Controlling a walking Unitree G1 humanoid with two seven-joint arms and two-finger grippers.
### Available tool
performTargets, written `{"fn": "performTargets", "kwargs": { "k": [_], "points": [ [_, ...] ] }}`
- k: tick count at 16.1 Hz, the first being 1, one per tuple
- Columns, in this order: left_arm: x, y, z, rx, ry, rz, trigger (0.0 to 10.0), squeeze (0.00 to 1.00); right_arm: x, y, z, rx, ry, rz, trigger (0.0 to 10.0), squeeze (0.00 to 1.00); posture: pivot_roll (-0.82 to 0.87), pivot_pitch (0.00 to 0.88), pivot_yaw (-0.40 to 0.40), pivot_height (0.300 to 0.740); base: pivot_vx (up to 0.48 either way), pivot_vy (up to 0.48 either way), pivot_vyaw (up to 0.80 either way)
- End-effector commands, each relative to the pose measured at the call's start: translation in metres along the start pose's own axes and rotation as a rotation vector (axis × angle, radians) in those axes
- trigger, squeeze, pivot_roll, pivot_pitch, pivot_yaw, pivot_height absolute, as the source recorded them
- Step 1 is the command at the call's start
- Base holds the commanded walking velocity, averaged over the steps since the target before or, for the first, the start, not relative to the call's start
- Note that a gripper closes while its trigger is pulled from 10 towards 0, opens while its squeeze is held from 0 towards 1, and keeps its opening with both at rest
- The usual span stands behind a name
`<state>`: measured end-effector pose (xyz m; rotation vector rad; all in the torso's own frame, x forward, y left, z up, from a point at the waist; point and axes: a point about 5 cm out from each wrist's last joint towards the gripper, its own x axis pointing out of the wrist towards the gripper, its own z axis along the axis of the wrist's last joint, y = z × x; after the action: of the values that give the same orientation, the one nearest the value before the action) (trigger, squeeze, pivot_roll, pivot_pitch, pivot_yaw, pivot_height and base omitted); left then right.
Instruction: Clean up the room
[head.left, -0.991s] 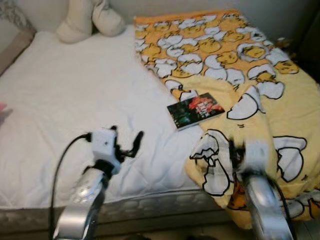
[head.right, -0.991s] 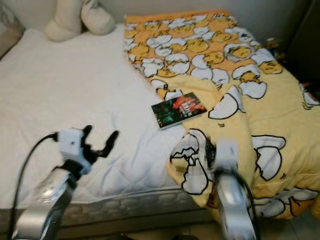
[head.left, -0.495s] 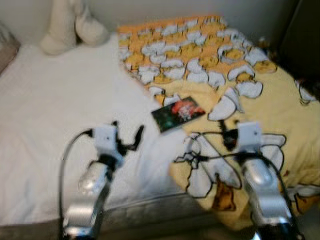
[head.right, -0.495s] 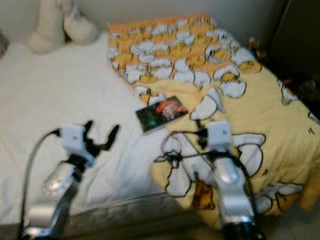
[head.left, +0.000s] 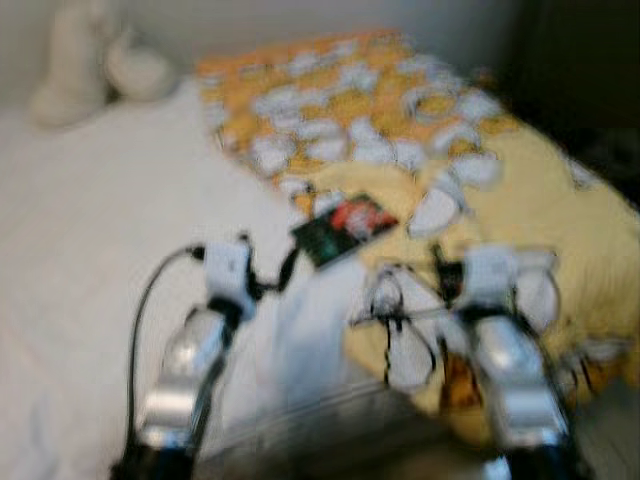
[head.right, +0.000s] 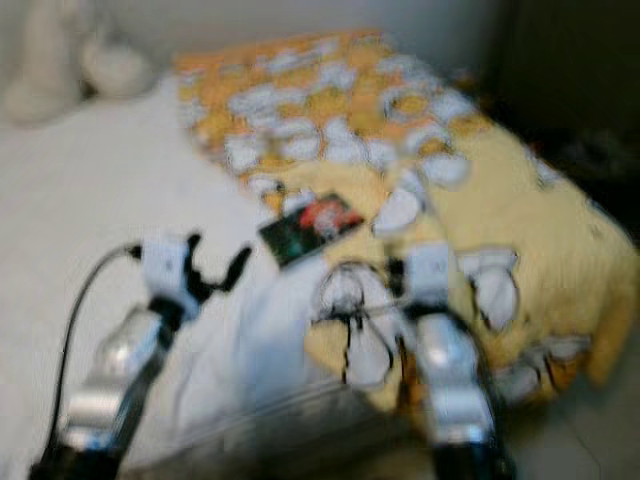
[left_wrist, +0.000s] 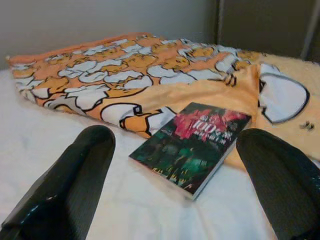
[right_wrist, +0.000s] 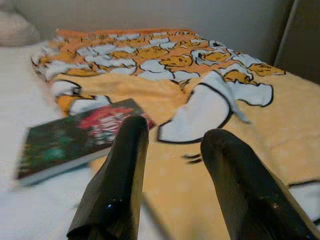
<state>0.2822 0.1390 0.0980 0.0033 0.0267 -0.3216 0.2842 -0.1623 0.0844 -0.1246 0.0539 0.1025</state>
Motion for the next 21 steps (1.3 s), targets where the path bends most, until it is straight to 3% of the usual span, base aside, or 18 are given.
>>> {"fn": "performTargets", "kwargs": {
  "k": [1, 4, 8, 12, 16, 19, 21],
  "points": [
    [0.006, 0.000, 0.007, 0.010, -0.031, -0.005, 10.0, 0.00, 0.000, -0.008, 0.000, -0.009, 0.000, -0.030, 10.0, 0.00, -0.18, 0.000, 0.144, 0.740, 0.000, 0.000, -0.63],
    [0.010, -0.004, 0.008, -0.002, -0.029, -0.026, 10.0, 0.00, 0.003, -0.008, 0.001, -0.014, -0.008, -0.042, 10.0, 0.00, -0.18, 0.000, 0.153, 0.740, 0.000, 0.000, -0.21],
    [0.016, -0.011, 0.005, -0.039, -0.019, -0.016, 10.0, 0.00, 0.006, -0.006, 0.004, -0.023, -0.021, -0.031, 10.0, 0.00, -0.18, 0.000, 0.155, 0.740, 0.406, -0.060, 0.00],
    [0.019, -0.012, 0.004, -0.013, -0.011, 0.001, 10.0, 0.00, 0.006, -0.005, 0.005, -0.029, -0.022, -0.021, 10.0, 0.00, -0.19, 0.000, 0.151, 0.740, 0.240, 0.000, 0.00],
    [0.040, 0.013, 0.005, -0.116, 0.036, 0.102, 10.0, 0.00, -0.006, -0.005, 0.002, -0.031, -0.014, -0.006, 10.0, 0.00, -0.21, 0.000, 0.145, 0.740, 0.000, 0.000, 0.00],
    [0.067, 0.028, 0.007, -0.260, 0.089, 0.132, 10.0, 0.00, -0.031, -0.010, -0.003, -0.046, 0.016, 0.006, 10.0, 0.00, -0.26, 0.000, 0.140, 0.740, 0.000, 0.000, 0.00],
    [0.077, 0.031, 0.001, -0.353, 0.143, 0.169, 10.0, 0.00, -0.049, -0.014, 0.001, -0.036, -0.003, 0.013, 10.0, 0.00, -0.31, 0.045, 0.144, 0.740, 0.000, 0.000, 0.00]
  ]
}}
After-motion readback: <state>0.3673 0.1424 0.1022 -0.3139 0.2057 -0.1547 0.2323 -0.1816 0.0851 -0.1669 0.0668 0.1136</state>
